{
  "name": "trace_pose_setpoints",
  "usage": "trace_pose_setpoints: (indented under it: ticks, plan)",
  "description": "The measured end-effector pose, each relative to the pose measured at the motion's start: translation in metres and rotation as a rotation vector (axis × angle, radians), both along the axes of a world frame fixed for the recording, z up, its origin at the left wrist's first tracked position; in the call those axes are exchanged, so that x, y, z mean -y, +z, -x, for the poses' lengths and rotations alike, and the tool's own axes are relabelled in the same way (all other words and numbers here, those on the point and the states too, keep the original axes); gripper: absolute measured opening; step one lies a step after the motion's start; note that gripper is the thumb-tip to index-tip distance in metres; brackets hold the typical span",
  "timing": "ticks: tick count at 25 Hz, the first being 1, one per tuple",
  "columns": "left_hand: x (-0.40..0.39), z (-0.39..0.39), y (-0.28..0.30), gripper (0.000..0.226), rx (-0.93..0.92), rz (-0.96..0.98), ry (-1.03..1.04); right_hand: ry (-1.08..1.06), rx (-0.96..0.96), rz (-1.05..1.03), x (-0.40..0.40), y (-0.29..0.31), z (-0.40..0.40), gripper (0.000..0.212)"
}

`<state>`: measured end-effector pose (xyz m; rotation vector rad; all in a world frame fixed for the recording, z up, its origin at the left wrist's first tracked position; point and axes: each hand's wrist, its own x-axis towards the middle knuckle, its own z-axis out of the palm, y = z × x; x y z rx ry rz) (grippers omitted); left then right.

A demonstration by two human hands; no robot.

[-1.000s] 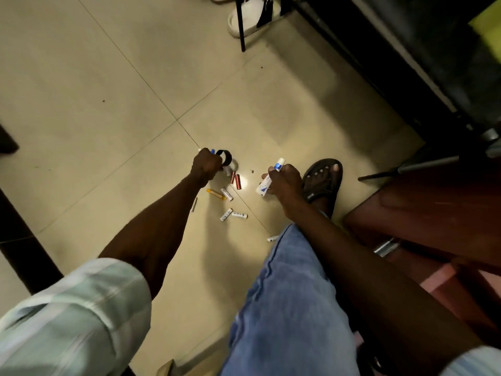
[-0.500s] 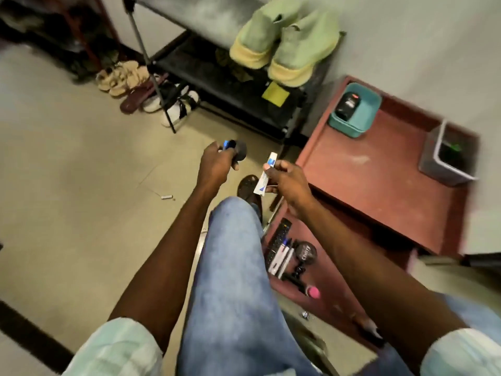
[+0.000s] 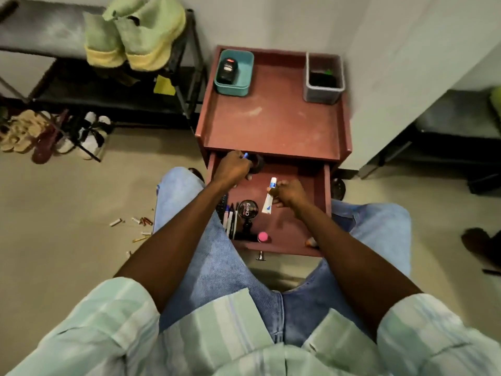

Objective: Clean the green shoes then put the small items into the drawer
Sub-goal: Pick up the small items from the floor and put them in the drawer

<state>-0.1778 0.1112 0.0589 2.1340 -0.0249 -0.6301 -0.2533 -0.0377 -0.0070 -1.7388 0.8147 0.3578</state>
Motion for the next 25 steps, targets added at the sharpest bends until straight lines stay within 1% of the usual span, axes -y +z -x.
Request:
trace_pose_setpoints:
  ticks: [2, 4, 5, 6, 8, 10, 14, 18, 22, 25]
  plan:
    - [0.007, 0.004, -0.017, 0.012, 0.006, -0.075, -0.057, 0.057, -0.089, 0.058, 0.01, -0.023, 0.009, 0.018]
    - [0.01, 0.003, -0.032, 0.015, 0.019, -0.166, -0.101, 0.173, -0.161, 0.148, 0.019, -0.043, 0.01, 0.025]
    - [0.009, 0.0, -0.038, 0.018, 0.023, -0.211, -0.121, 0.193, -0.185, 0.181, 0.02, -0.052, 0.009, 0.028]
    - [0.009, -0.004, -0.041, 0.02, 0.024, -0.246, -0.125, 0.194, -0.203, 0.2, 0.021, -0.059, 0.008, 0.026]
    - [0.004, -0.013, -0.046, 0.028, 0.052, -0.297, -0.11, 0.136, -0.216, 0.201, 0.015, -0.065, 0.005, 0.015]
    - [0.0, -0.023, -0.05, 0.027, 0.08, -0.295, -0.078, 0.104, -0.227, 0.194, 0.007, -0.075, 0.0, 0.014]
    - [-0.006, -0.037, -0.054, 0.015, 0.069, -0.257, -0.024, 0.193, -0.28, 0.211, -0.011, -0.095, -0.01, 0.017]
    - [-0.006, -0.042, -0.059, 0.019, 0.058, -0.249, -0.019, 0.337, -0.306, 0.318, -0.026, -0.11, -0.007, 0.022]
    - [-0.004, -0.041, -0.06, 0.017, 0.059, -0.261, -0.028, 0.456, -0.359, 0.354, -0.034, -0.116, 0.001, 0.023]
    - [-0.001, -0.036, -0.059, 0.02, 0.059, -0.274, -0.051, 0.513, -0.323, 0.393, -0.034, -0.113, 0.003, 0.02]
